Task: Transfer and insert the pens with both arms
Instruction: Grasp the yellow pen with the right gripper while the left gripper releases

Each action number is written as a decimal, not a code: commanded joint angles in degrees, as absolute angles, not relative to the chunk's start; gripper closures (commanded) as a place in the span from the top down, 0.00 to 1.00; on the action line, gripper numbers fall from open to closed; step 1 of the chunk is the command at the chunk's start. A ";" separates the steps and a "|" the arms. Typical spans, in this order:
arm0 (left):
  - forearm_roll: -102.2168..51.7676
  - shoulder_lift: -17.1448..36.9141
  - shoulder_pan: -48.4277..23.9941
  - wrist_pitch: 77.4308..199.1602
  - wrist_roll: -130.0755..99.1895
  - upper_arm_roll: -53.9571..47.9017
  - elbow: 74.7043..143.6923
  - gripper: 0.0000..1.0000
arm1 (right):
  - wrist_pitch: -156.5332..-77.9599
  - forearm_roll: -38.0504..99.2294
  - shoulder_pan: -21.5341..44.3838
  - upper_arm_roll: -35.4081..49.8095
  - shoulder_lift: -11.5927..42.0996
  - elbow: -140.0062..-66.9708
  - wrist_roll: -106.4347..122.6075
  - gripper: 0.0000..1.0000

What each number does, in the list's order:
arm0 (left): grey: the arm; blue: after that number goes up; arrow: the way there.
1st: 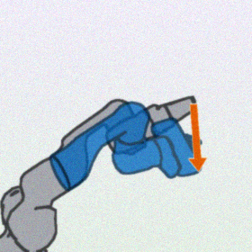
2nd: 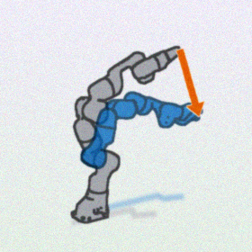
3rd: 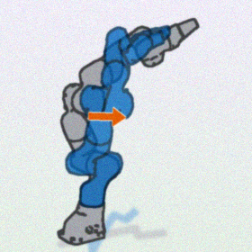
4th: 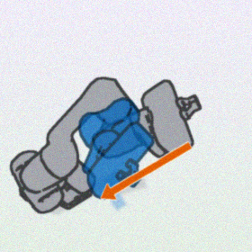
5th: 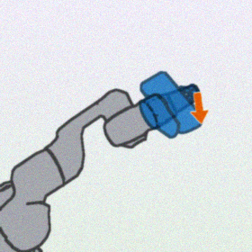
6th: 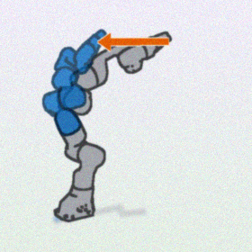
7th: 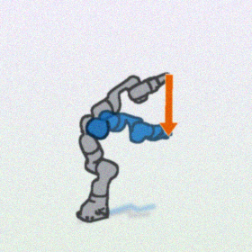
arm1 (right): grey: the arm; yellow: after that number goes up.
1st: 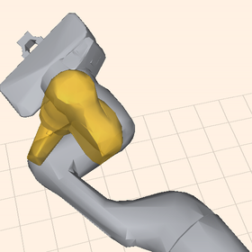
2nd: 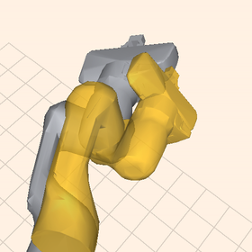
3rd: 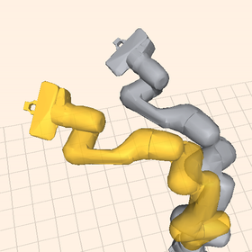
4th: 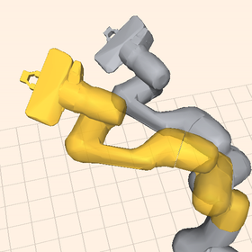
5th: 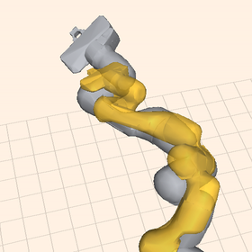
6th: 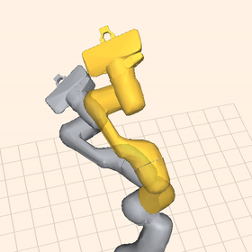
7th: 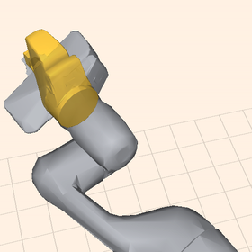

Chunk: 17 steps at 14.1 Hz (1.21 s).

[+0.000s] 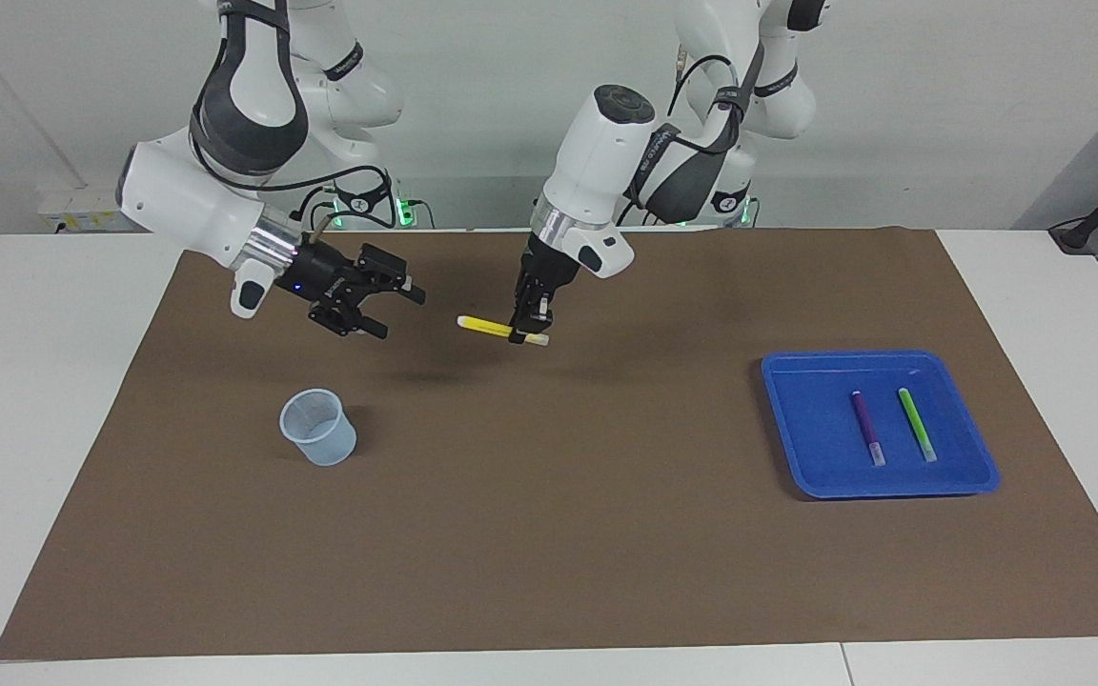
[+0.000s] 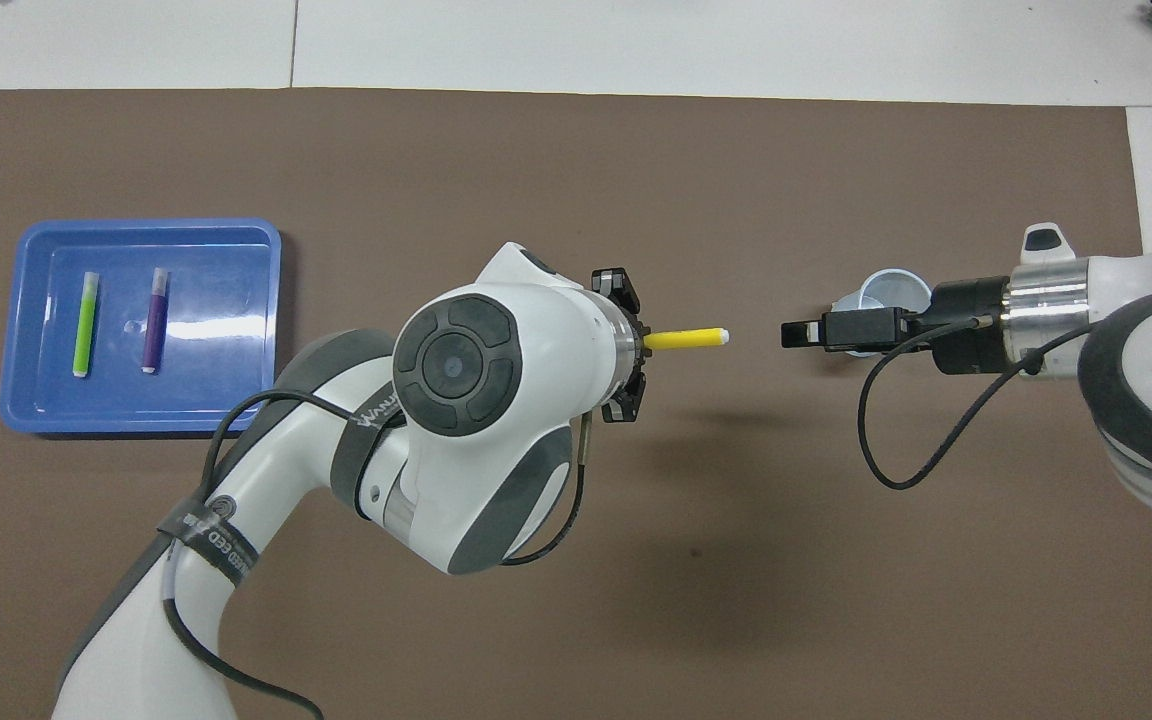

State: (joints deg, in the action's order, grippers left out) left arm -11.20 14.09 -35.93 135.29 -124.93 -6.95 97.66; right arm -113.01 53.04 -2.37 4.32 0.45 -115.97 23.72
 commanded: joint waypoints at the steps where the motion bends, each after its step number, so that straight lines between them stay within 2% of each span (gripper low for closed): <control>1: -12.56 13.89 -37.87 140.95 -126.39 -6.33 99.05 0.00 | -116.53 56.68 -0.72 5.10 1.40 -116.28 25.31 1.00; 4: -12.66 13.97 -38.93 149.39 -127.87 -6.24 101.77 0.00 | -118.12 57.57 1.05 5.10 1.49 -116.28 23.91 1.00; 9: -12.66 14.06 -39.46 151.26 -129.11 -6.33 102.13 0.00 | -117.33 57.48 1.05 5.01 1.41 -115.93 23.55 0.98; 10: -12.66 14.06 -39.55 151.26 -129.37 -6.33 102.13 0.00 | -117.42 57.48 1.05 5.10 1.49 -115.75 23.21 0.93; 13: -12.66 14.15 -40.69 152.57 -129.46 -6.24 102.57 0.00 | -117.16 57.39 0.97 5.01 1.23 -115.14 22.33 0.66; 15: -12.66 14.33 -40.78 154.33 -129.55 -6.24 103.44 0.00 | -117.16 57.31 0.97 5.01 1.23 -114.18 21.10 0.57; 17: -12.66 14.59 -40.78 155.30 -129.55 -6.24 103.62 0.00 | -117.16 57.13 1.05 5.10 1.49 -113.47 19.34 0.55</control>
State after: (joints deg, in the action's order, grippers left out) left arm -11.33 14.57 -39.80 152.74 -129.26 -7.03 102.42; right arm -117.41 56.17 1.36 4.82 1.54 -114.43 21.32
